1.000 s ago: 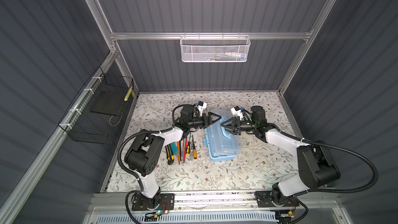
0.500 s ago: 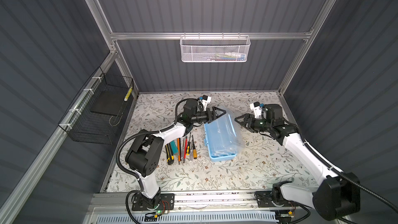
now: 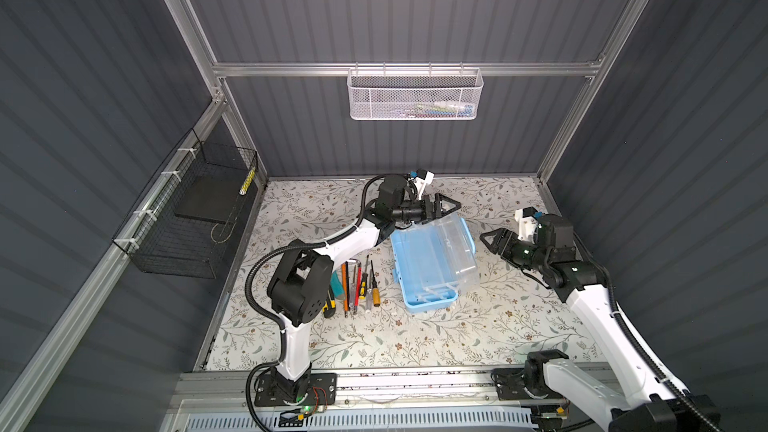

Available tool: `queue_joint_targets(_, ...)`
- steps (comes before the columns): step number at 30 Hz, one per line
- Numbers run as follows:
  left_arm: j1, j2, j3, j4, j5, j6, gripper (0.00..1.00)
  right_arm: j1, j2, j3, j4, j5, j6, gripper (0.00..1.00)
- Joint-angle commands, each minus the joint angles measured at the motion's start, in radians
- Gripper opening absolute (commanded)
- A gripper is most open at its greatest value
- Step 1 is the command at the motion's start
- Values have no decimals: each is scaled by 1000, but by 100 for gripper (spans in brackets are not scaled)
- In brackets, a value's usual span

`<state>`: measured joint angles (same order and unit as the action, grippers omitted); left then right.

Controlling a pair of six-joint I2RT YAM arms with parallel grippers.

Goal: Pack the tool kit

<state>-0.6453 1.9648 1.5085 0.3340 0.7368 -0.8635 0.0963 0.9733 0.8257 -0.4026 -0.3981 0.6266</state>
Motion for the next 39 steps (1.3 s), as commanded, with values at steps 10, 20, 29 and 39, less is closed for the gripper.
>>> queue_joint_targets(10,-17,55,131,-167,-10,109,99,-38,-34,25,-74,51,-49,70)
queue_joint_targets(20,19,-39,128,-392,-175,296,99,-37,-17,88,-91,82,-75,75)
queue_joint_targets(29,39,-183,37,-555,-451,424,99,4,19,155,-107,90,-108,74)
queue_joint_targets(39,39,-448,-281,-723,-805,387,98,227,70,175,-108,273,-124,72)
